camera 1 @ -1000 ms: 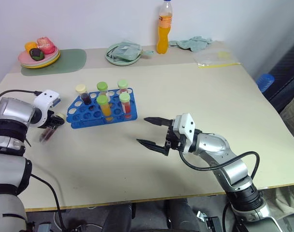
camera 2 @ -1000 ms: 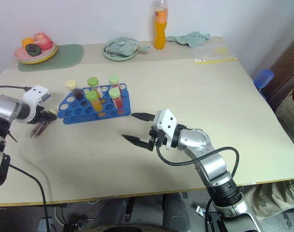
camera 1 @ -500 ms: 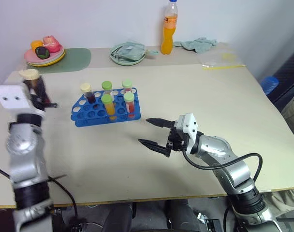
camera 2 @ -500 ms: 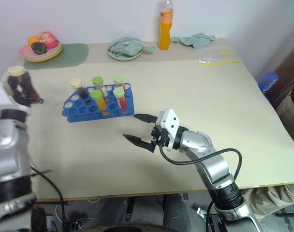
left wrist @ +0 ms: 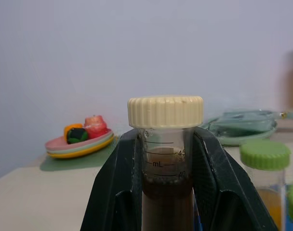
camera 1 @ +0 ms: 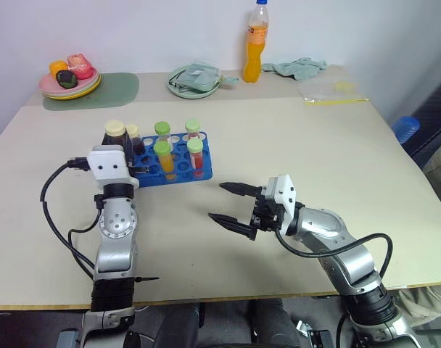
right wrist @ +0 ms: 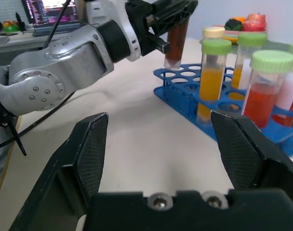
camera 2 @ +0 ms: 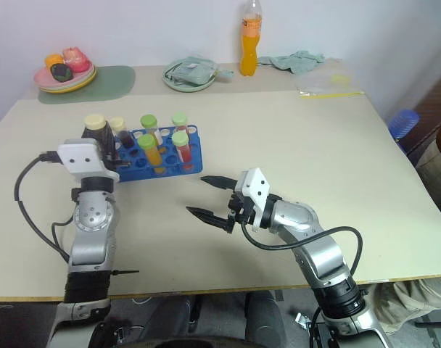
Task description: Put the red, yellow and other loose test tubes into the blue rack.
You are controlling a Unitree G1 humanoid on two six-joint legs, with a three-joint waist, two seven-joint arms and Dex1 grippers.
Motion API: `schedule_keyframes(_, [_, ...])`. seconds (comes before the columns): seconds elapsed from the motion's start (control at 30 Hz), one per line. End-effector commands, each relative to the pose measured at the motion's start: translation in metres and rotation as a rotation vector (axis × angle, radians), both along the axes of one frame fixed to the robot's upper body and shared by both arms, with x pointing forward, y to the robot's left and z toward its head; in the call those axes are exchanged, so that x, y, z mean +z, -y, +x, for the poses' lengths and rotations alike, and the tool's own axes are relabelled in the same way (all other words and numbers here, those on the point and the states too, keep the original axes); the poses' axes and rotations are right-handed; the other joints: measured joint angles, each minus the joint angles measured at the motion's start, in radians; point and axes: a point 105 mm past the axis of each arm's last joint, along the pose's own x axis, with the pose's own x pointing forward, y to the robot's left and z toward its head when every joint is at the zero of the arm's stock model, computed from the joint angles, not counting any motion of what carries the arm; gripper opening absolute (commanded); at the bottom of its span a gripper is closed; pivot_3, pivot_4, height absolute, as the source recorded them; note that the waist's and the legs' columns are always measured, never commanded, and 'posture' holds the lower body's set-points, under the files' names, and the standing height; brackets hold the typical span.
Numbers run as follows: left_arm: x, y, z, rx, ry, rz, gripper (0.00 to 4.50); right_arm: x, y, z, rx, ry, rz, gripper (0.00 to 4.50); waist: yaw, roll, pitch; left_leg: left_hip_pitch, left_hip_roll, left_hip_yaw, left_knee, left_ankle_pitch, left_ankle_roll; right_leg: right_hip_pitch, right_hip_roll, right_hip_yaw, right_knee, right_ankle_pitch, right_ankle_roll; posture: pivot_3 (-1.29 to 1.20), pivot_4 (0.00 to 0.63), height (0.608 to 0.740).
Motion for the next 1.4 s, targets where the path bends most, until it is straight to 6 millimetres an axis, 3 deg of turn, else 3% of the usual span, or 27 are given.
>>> schedule_keyframes(0.03, [0.007, 0.006, 0.001, -0.023, 0.038, 0.002, 0.79, 0.009, 0.001, 0.000, -0.012, 0.040, 0.027, 3.73, -0.001, 0.000, 0.000, 0.000, 0.000, 0.000, 0.000, 0.000, 0.000, 0.000, 0.000, 0.000, 0.000, 0.000, 0.000, 0.00, 0.150, 0.740])
schedule_keyframes(0.27, [-0.004, 0.016, 0.008, -0.074, 0.011, -0.042, 0.79, 0.010, -0.001, 0.000, -0.009, 0.040, 0.030, 3.73, 0.001, 0.000, 0.000, 0.000, 0.000, 0.000, 0.000, 0.000, 0.000, 0.000, 0.000, 0.000, 0.000, 0.000, 0.000, 0.00, 0.150, 0.740])
schedule_keyframes(0.53, [-0.015, 0.015, 0.009, -0.063, -0.009, -0.045, 0.79, 0.010, -0.001, -0.002, 0.004, 0.040, 0.030, 3.73, 0.003, 0.000, 0.000, 0.000, 0.000, 0.000, 0.000, 0.000, 0.000, 0.000, 0.000, 0.000, 0.000, 0.000, 0.000, 0.00, 0.150, 0.740])
schedule_keyframes(0.67, [-0.017, 0.009, 0.007, -0.042, -0.006, -0.073, 2.81, 0.012, 0.001, -0.002, 0.000, 0.048, 0.031, 3.73, 0.003, 0.000, 0.000, 0.000, 0.000, 0.000, 0.000, 0.000, 0.000, 0.000, 0.000, 0.000, 0.000, 0.000, 0.000, 0.00, 0.150, 0.740])
schedule_keyframes(0.73, [-0.009, 0.003, 0.001, -0.058, 0.014, -0.082, 3.56, 0.016, 0.004, 0.001, -0.026, 0.072, 0.036, 3.73, 0.001, 0.000, 0.000, 0.000, 0.000, 0.000, 0.000, 0.000, 0.000, 0.000, 0.000, 0.000, 0.000, 0.000, 0.000, 0.00, 0.150, 0.740])
schedule_keyframes(0.8, [-0.001, -0.003, -0.006, -0.067, 0.037, -0.096, 3.56, 0.020, 0.008, 0.003, -0.043, 0.082, 0.042, 3.73, -0.002, 0.000, 0.000, 0.000, 0.000, 0.000, 0.000, 0.000, 0.000, 0.000, 0.000, 0.000, 0.000, 0.000, 0.000, 0.00, 0.150, 0.740])
schedule_keyframes(0.9, [0.016, -0.028, -0.028, -0.092, 0.059, -0.124, 3.56, 0.029, 0.014, 0.006, -0.058, 0.081, 0.058, 3.73, -0.009, 0.000, 0.000, 0.000, 0.001, -0.001, 0.000, 0.000, 0.000, 0.000, 0.001, 0.000, 0.000, 0.000, 0.000, 0.00, 0.150, 0.740])
schedule_keyframes(1.07, [0.030, -0.052, -0.058, -0.186, -0.032, -0.071, 3.56, 0.036, 0.047, 0.017, -0.135, 0.077, 0.020, 3.73, -0.019, 0.001, 0.000, 0.000, 0.001, -0.004, -0.001, 0.000, 0.000, 0.000, 0.001, 0.000, 0.000, 0.000, 0.000, 0.00, 0.150, 0.740])
schedule_keyframes(1.23, [-0.005, -0.071, -0.090, -0.293, -0.392, 0.033, 3.56, 0.025, 0.108, 0.047, -0.357, 0.016, -0.098, 3.73, -0.018, 0.002, 0.000, 0.001, 0.002, -0.002, -0.002, -0.001, 0.001, 0.001, 0.001, 0.000, -0.001, -0.001, -0.001, 0.00, 0.150, 0.740])
schedule_keyframes(1.4, [-0.027, -0.084, -0.111, -0.315, -0.567, 0.077, 3.56, 0.023, 0.152, 0.059, -0.486, -0.024, -0.113, 3.73, -0.016, 0.003, 0.001, 0.001, 0.002, -0.001, -0.002, -0.001, 0.001, 0.003, 0.000, -0.001, -0.003, -0.001, -0.001, 0.00, 0.150, 0.740])
